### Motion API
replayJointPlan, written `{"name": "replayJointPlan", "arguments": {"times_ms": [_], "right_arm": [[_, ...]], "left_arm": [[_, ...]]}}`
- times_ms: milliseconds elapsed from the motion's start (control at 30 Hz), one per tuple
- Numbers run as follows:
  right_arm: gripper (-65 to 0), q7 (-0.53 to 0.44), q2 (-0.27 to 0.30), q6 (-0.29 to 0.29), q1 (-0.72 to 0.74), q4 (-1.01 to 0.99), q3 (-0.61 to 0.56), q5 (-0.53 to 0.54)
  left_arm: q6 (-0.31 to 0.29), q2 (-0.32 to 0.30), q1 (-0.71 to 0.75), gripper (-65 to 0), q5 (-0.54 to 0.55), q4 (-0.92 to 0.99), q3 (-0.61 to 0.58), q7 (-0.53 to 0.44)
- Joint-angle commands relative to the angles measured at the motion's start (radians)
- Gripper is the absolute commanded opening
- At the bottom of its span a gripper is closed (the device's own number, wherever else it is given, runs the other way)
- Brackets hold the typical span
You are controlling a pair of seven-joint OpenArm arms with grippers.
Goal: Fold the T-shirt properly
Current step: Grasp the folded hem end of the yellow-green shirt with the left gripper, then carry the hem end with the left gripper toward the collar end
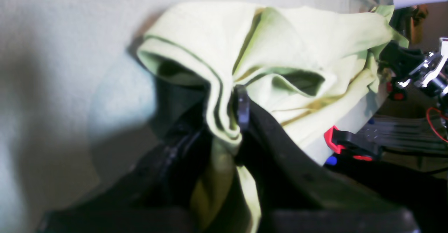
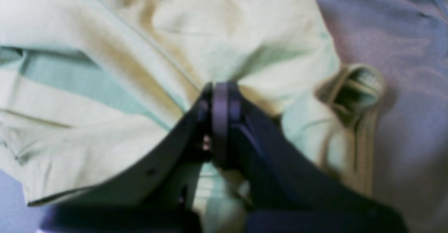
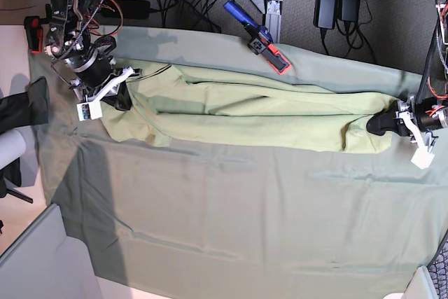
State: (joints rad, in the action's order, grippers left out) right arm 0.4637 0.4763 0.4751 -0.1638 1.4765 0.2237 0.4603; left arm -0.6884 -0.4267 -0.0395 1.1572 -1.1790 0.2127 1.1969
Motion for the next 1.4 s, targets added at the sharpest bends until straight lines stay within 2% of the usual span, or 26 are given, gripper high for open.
{"name": "replayJointPlan", "arguments": {"times_ms": [0,133,367,667,767,900,1100,1367], "right_arm": [[-65.0,-0.018,0.019,0.016,0.008,0.029,0.026,0.029],[-65.0,-0.014,0.019,0.016,0.009,0.087,0.103,0.076],[-65.0,-0.010,0.019,0.016,0.008,0.134,0.232,0.083],[-65.0,0.034,0.019,0.016,0.008,0.134,0.263,0.131],[-65.0,0.034,0.019,0.016,0.008,0.134,0.263,0.142],[-65.0,0.039,0.019,0.016,0.008,0.134,0.263,0.152],[-65.0,0.049,0.019,0.016,0.009,0.134,0.263,0.151],[-65.0,0.050,0.019,0.016,0.008,0.134,0.263,0.150]], "left_arm": [[-0.010,-0.020,-0.037,-65.0,0.005,-0.011,0.005,-0.012],[-0.010,-0.025,-0.106,-65.0,-0.019,-0.011,0.005,-0.019],[-0.010,-0.026,-0.204,-65.0,-0.209,-0.008,0.003,-0.140],[-0.010,-0.048,-0.379,-65.0,-0.360,0.195,-0.032,-0.224],[-0.010,-0.067,-0.407,-65.0,-0.377,0.217,-0.032,-0.220],[-0.010,-0.074,-0.387,-65.0,-0.344,0.130,-0.032,-0.182],[-0.010,-0.011,-0.297,-65.0,-0.302,-0.082,-0.048,-0.134],[-0.010,0.087,-0.251,-65.0,-0.309,-0.195,-0.226,-0.121]]}}
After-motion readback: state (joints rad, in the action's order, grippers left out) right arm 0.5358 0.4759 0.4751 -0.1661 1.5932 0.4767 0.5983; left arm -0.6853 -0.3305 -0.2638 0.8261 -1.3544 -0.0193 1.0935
